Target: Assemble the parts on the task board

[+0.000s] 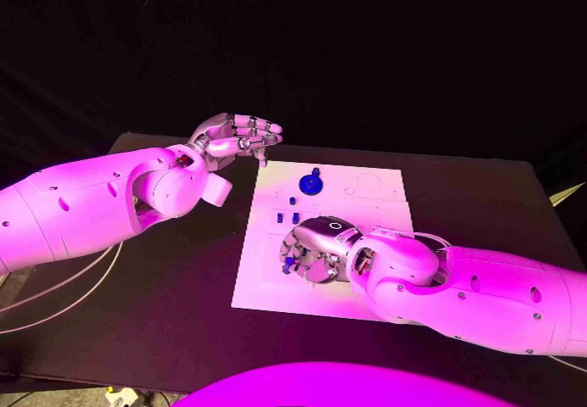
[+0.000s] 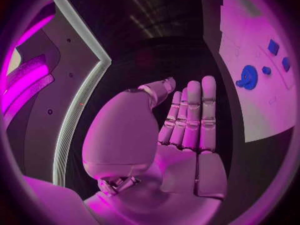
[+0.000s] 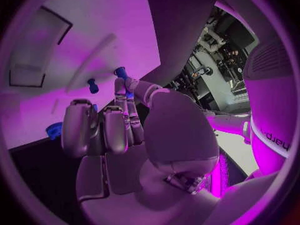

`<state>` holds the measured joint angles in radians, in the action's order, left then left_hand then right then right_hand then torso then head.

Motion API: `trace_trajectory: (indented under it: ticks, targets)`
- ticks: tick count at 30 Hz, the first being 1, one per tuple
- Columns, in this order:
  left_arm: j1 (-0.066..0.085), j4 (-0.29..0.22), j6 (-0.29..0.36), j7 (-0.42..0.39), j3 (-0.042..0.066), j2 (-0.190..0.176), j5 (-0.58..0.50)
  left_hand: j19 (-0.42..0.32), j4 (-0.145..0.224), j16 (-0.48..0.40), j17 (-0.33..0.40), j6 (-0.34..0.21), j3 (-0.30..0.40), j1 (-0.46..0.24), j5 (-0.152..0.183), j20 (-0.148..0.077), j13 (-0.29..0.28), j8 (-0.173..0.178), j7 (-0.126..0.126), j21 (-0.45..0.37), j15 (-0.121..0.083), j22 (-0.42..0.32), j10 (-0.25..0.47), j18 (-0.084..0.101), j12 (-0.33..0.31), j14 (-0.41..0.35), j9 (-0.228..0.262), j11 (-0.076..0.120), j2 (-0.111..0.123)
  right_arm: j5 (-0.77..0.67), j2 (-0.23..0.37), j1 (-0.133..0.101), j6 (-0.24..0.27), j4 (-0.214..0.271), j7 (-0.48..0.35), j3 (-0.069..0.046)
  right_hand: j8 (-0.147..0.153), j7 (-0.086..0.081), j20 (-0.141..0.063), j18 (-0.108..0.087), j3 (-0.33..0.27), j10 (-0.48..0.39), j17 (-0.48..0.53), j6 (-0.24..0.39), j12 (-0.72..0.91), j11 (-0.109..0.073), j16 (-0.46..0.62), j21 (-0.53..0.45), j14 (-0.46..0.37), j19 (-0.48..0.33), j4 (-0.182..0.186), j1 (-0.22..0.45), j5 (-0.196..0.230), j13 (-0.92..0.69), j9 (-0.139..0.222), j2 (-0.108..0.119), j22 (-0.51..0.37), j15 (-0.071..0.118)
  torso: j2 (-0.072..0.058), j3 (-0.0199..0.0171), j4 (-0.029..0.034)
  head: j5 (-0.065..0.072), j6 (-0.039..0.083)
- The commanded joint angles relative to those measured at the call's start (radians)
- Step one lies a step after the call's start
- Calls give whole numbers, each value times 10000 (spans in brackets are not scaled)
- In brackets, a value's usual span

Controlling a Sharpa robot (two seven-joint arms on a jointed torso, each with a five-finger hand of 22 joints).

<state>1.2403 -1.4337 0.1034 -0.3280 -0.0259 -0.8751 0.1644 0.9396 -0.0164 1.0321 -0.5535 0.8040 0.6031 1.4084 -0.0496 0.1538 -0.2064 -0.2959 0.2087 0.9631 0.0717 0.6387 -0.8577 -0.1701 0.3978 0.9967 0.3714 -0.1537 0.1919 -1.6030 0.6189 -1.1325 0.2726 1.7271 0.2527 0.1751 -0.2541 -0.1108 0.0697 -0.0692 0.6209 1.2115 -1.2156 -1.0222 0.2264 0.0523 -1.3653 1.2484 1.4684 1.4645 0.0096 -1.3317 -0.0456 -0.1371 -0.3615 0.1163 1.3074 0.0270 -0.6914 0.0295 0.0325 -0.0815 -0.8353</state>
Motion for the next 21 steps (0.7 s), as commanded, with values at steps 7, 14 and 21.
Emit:
trace_trajectory:
  ticks: [7, 14, 21]
  targets:
    - [4, -22, -165, -57, 7, -3, -58, -1, 26, -59, 14, -21, 14, 48, -31, 68, 14, -63, 68, -2, 0, 2, 37, -154, 59, -69, -13, 3, -2, -358, -78, 98, -291, -63, 406, 50, -670, -15, -47, 88, 25, -63, 5, -68, -70, -40, -17, -24, 361, 379, -62, 115, -63, 15, -960, -6, 1219, 48, -3, -5, -11, 13, 59]
    - [3, -15, -172, -58, 7, 8, -58, -1, 26, -59, 14, -21, 14, 48, -31, 68, 14, -63, 68, -2, 0, 2, 37, -154, 59, -69, -13, 3, -2, -412, -189, 126, -288, -72, 457, 63, -674, -17, -44, 88, 21, -68, 25, -57, -85, -36, -6, -26, 356, 377, -77, 133, -60, 16, -976, 14, 1220, 46, 0, -4, -8, 33, 59]
    - [3, -11, -181, -55, 7, 10, -58, -1, 26, -59, 14, -21, 14, 48, -31, 68, 14, -63, 68, -2, 0, 2, 37, -154, 59, -69, -13, 3, -2, -444, -277, 153, -239, -84, 485, 69, -676, -18, -44, 88, 21, -68, 31, -53, -89, -36, -2, -29, 355, 376, -81, 137, -61, 16, -980, 16, 1220, 45, 1, 0, -1, 38, 63]
